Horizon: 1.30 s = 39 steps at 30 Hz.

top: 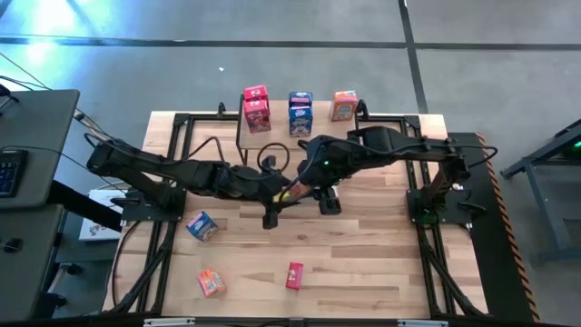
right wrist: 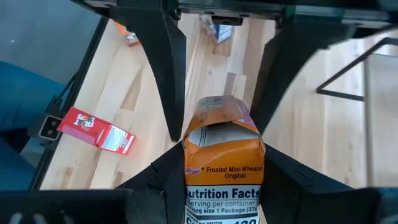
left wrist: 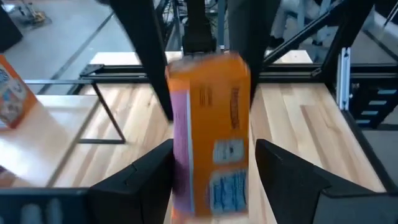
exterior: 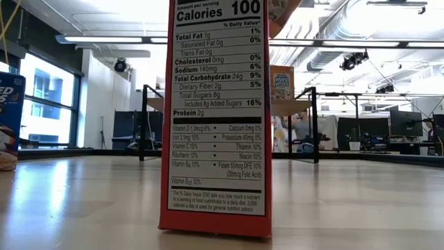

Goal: Stack cereal on shelf
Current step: Put the top orange cereal box on the shelf aligned with the other orange cereal box

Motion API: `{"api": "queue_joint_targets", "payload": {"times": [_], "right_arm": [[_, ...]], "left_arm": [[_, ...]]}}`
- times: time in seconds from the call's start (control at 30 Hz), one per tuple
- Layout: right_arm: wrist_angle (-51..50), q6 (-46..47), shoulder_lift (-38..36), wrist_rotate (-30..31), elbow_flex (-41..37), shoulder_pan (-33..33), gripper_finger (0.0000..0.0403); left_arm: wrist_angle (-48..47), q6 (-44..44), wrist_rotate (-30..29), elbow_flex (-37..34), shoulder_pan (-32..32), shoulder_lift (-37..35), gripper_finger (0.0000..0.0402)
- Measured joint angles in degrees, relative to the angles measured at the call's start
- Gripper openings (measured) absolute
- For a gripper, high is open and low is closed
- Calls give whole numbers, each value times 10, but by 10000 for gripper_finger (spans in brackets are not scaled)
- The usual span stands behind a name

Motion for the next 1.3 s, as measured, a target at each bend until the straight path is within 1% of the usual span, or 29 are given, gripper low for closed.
{"api": "queue_joint_targets", "payload": {"times": [0.23, 0.3, 0.37, 0.53, 0.9, 1.03, 1.2, 1.3], "right_arm": [[-14, -17, -33, 18, 0, -2, 149], [-18, -20, -44, 23, 0, -5, 149], [-22, -20, -56, 35, 0, -9, 149], [-31, -40, -93, 64, 0, -26, 149], [-31, -78, -175, 63, 0, -92, 149], [-34, -85, -197, 52, 0, -123, 149], [-38, -94, -209, 49, -10, -162, 149], [-21, -95, -225, 31, -53, -186, 149]], "left_arm": [[0, 17, -15, 0, 0, -24, 212], [-21, 17, -26, -1, 0, -33, 212], [-17, 17, -38, 0, 0, -40, 212], [-43, 18, -56, -1, 0, -61, 212], [-51, 23, -59, 0, 0, -85, 212], [-54, 43, -60, -1, 0, -88, 212], [-55, 53, -103, -1, 0, -87, 212], [-63, 65, -144, -1, 1, -87, 212]]}}
